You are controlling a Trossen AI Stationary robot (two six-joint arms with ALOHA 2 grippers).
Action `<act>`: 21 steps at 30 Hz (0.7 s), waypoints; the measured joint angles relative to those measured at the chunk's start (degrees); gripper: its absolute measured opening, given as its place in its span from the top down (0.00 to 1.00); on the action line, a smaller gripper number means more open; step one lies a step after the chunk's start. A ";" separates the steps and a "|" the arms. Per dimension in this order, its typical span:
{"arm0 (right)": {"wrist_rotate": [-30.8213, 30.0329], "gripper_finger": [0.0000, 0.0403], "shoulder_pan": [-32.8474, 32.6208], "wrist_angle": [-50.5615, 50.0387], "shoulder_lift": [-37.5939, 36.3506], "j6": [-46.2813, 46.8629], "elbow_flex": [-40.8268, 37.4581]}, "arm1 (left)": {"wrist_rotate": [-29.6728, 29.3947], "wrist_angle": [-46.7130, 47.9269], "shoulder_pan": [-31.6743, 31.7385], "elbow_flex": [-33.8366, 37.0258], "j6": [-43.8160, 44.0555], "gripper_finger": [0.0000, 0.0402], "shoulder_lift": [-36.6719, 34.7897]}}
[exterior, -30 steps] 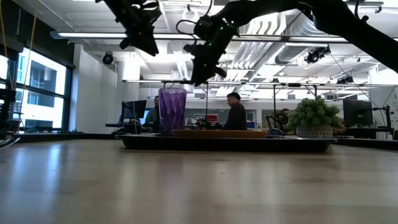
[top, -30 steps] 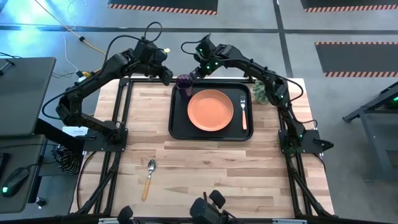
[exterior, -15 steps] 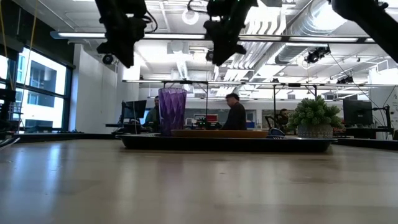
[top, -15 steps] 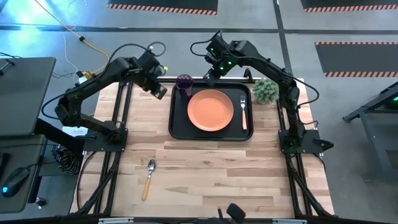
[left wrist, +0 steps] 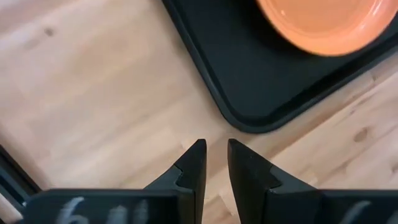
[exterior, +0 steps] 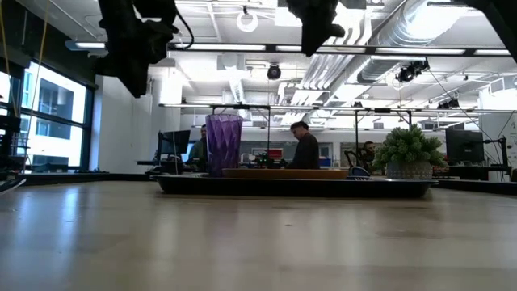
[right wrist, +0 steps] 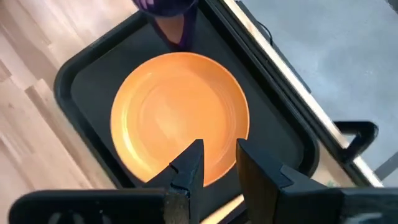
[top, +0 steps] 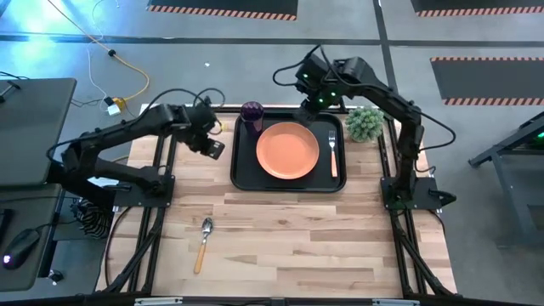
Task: Pick and place plate/cup/fork/spoon on tray
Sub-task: Put the yellow spoon on the black tray
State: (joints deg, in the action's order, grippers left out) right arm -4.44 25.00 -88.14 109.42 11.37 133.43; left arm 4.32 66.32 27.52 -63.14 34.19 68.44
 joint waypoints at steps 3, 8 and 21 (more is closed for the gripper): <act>-0.08 0.79 -1.39 -0.87 -1.05 1.33 0.00 | 0.06 0.11 -3.64 2.56 3.74 0.87 -2.07; -0.10 0.79 -4.44 -1.35 -2.16 4.65 0.00 | 0.18 0.48 -10.75 7.48 8.98 0.86 -4.26; -4.84 0.79 -14.09 -1.90 -2.18 14.69 -0.02 | 3.53 0.27 -28.29 11.09 23.36 0.86 -5.06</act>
State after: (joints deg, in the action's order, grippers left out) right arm -9.29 10.91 -90.04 107.24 26.06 133.40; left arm 7.85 66.59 -0.78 -52.05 57.55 63.38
